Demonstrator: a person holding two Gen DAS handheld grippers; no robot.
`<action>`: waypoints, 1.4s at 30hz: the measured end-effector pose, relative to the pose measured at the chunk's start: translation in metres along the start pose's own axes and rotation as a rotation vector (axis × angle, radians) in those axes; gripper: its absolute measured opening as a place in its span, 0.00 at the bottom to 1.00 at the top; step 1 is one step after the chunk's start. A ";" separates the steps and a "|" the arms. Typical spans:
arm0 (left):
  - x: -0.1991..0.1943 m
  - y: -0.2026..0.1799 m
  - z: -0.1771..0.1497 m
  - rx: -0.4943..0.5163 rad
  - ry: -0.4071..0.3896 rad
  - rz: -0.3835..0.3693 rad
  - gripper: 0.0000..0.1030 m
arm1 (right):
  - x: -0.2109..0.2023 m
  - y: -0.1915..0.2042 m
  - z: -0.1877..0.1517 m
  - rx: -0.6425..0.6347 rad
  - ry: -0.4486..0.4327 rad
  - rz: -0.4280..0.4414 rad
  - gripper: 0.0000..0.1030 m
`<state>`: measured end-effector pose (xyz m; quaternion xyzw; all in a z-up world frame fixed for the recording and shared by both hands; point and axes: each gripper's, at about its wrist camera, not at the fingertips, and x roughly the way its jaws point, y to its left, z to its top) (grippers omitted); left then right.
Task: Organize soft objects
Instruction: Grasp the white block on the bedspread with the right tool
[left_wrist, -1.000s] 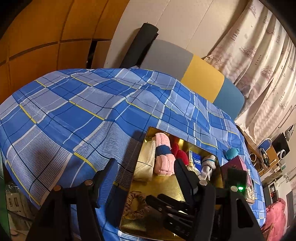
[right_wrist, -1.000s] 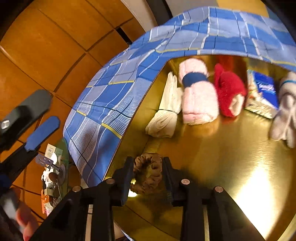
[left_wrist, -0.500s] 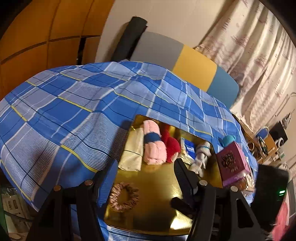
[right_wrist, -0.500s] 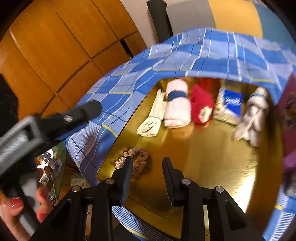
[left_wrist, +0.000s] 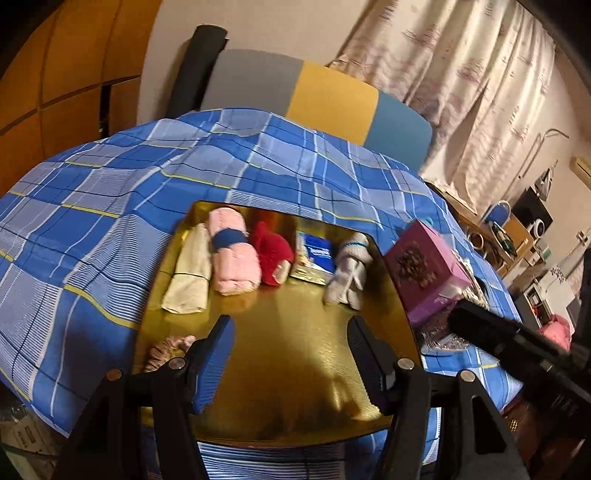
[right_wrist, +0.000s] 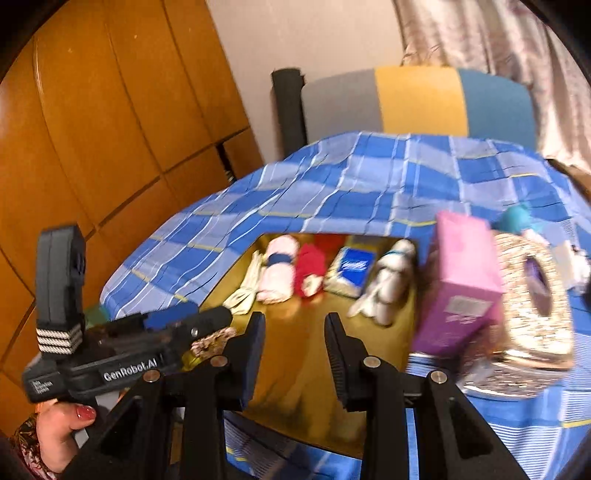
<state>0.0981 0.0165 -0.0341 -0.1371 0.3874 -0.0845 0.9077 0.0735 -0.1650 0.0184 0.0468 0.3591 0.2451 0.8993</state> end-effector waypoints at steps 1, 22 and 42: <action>0.001 -0.003 -0.001 0.004 0.003 -0.003 0.62 | -0.005 -0.003 0.000 0.002 -0.010 -0.015 0.38; 0.009 -0.061 -0.009 0.068 0.018 -0.123 0.62 | -0.123 -0.147 -0.008 0.114 -0.142 -0.526 0.38; 0.026 -0.129 0.082 0.136 0.015 -0.136 0.62 | 0.013 -0.398 0.015 0.497 0.034 -0.425 0.41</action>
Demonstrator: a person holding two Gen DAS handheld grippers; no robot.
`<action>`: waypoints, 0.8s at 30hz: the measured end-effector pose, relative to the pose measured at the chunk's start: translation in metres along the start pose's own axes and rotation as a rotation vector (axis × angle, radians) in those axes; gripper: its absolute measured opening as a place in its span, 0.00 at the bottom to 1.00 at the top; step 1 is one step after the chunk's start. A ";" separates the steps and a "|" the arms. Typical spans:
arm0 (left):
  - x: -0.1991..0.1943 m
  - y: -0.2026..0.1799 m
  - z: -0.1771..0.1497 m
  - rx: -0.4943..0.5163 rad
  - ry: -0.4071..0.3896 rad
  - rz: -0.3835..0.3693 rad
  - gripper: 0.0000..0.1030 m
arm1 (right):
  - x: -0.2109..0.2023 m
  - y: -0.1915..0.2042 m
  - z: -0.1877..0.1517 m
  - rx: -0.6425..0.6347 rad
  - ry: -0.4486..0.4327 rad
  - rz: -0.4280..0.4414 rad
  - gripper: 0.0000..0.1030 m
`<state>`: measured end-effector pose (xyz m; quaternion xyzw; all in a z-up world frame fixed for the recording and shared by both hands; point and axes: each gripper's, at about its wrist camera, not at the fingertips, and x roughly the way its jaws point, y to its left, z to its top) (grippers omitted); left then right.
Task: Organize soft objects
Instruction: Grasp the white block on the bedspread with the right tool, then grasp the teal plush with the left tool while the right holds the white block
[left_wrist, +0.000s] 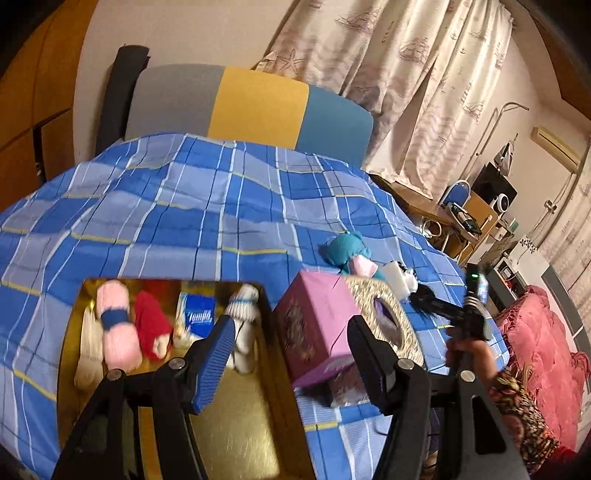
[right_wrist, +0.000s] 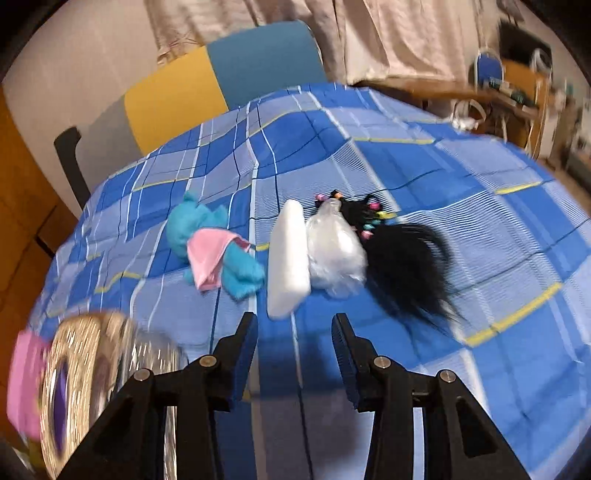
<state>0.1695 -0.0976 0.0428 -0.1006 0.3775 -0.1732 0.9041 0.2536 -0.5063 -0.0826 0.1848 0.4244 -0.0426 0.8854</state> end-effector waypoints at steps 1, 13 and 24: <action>0.002 -0.002 0.006 0.000 0.005 -0.001 0.62 | 0.006 -0.001 0.002 0.018 0.003 0.010 0.41; 0.060 -0.081 0.086 0.093 0.125 -0.089 0.62 | 0.004 -0.010 -0.011 0.038 -0.019 0.131 0.18; 0.221 -0.148 0.120 -0.007 0.476 -0.118 0.62 | -0.033 -0.063 -0.074 0.074 -0.171 0.184 0.18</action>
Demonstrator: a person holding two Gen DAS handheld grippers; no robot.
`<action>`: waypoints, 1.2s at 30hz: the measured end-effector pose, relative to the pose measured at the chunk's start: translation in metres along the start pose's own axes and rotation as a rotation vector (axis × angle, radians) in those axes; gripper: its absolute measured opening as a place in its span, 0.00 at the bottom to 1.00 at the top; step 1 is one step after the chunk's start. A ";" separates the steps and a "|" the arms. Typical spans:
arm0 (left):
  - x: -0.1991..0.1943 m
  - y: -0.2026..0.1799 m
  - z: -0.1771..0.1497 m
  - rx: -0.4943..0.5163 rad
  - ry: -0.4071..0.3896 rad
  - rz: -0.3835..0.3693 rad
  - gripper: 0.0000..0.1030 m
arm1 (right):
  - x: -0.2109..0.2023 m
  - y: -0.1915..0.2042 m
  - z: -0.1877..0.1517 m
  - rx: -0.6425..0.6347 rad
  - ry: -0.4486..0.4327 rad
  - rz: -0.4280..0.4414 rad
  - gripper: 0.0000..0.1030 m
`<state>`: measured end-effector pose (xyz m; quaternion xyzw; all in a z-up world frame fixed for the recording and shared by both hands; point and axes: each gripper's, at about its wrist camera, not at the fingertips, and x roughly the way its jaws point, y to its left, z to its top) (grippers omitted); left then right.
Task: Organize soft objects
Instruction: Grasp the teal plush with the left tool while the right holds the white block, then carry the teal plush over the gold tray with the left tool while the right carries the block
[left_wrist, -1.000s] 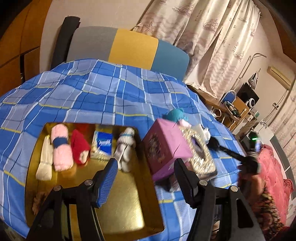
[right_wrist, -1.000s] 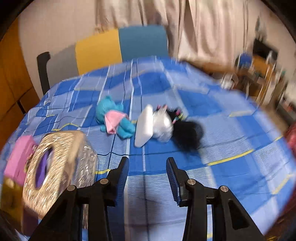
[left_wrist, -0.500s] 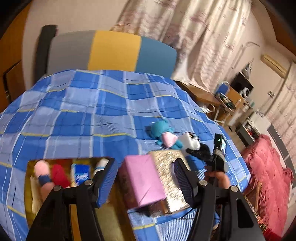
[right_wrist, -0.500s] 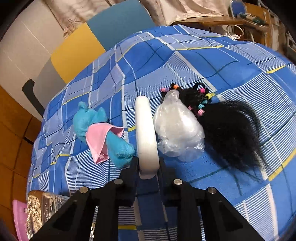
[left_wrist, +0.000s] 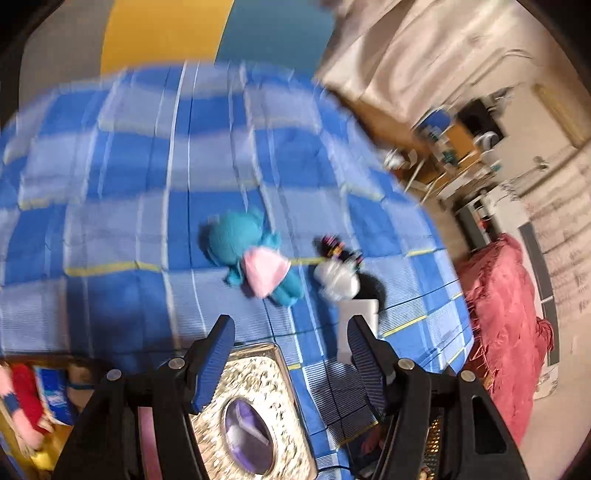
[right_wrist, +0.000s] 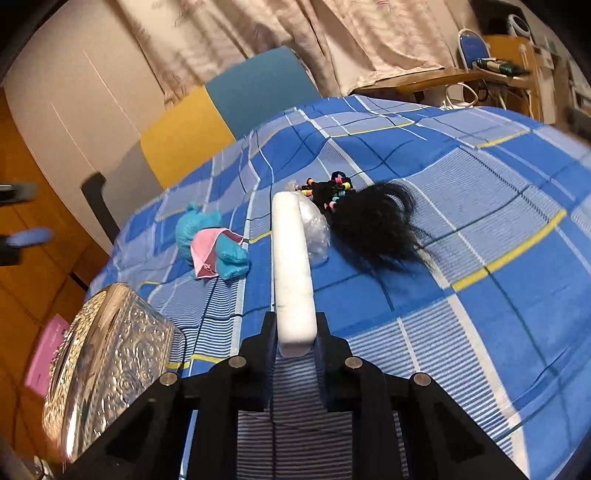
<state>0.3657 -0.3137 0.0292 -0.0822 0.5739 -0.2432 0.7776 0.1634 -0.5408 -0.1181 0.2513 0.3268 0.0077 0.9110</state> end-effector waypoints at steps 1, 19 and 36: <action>0.016 0.002 0.006 -0.036 0.029 0.007 0.62 | -0.001 -0.004 -0.003 0.018 -0.005 0.031 0.18; 0.170 0.029 0.045 -0.374 0.139 0.181 0.70 | 0.005 -0.035 -0.010 0.168 -0.037 0.162 0.18; 0.140 0.008 0.039 -0.211 0.009 0.192 0.35 | 0.008 -0.042 -0.014 0.194 -0.044 0.177 0.18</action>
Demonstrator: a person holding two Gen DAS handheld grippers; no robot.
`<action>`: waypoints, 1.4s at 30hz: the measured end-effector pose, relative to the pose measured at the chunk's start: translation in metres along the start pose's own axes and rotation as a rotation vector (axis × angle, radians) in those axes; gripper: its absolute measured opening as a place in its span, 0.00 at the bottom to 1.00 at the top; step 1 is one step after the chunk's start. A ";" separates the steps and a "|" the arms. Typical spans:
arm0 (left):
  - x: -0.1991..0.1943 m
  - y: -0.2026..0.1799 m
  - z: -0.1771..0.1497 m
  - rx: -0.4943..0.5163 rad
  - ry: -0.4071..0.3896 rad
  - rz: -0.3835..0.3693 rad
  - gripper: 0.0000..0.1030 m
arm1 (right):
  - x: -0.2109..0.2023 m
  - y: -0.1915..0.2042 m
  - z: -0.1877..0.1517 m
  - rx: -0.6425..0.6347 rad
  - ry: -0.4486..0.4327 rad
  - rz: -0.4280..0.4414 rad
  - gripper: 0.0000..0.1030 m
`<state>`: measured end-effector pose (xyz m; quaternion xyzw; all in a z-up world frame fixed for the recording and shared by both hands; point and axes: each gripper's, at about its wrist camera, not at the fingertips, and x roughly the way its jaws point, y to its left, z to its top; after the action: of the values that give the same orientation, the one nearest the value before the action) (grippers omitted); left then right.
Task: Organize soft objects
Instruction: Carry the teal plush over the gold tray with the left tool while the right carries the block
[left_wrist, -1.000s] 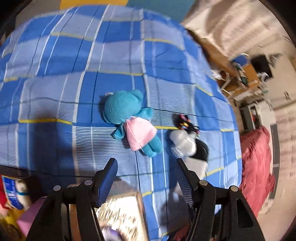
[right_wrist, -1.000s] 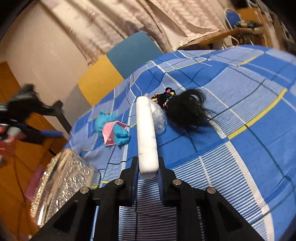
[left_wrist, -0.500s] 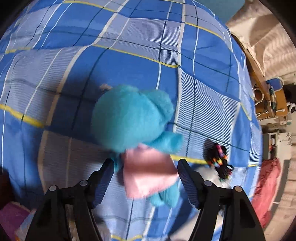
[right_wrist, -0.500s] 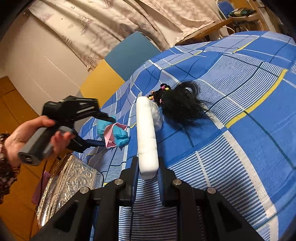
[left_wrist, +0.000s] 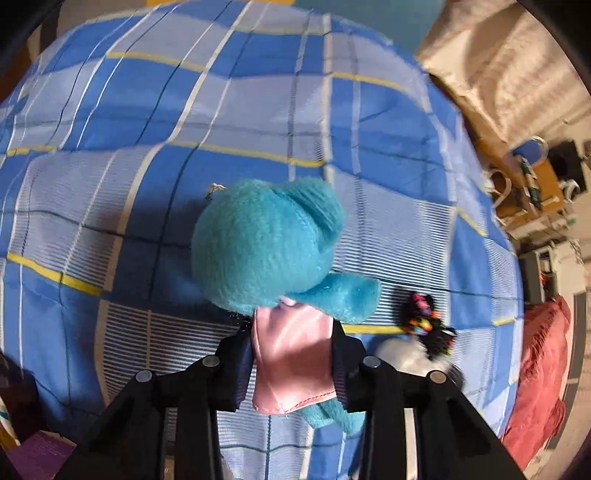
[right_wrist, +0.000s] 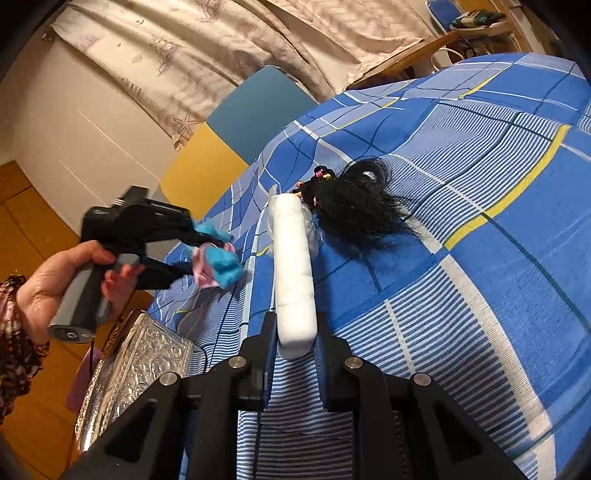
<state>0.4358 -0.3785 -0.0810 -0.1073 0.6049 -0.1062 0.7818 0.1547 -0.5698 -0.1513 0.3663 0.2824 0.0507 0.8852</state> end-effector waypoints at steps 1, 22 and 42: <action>-0.009 0.000 -0.004 0.010 -0.014 -0.014 0.35 | 0.000 0.000 0.000 -0.001 0.000 -0.002 0.18; -0.207 0.019 -0.104 0.269 -0.125 -0.337 0.35 | 0.000 0.005 0.001 -0.009 0.000 -0.044 0.19; -0.258 0.245 -0.203 0.202 -0.244 -0.145 0.35 | 0.001 0.011 0.003 -0.035 0.012 -0.105 0.19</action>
<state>0.1851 -0.0763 0.0347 -0.0835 0.4823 -0.2086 0.8467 0.1580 -0.5638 -0.1427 0.3350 0.3057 0.0111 0.8912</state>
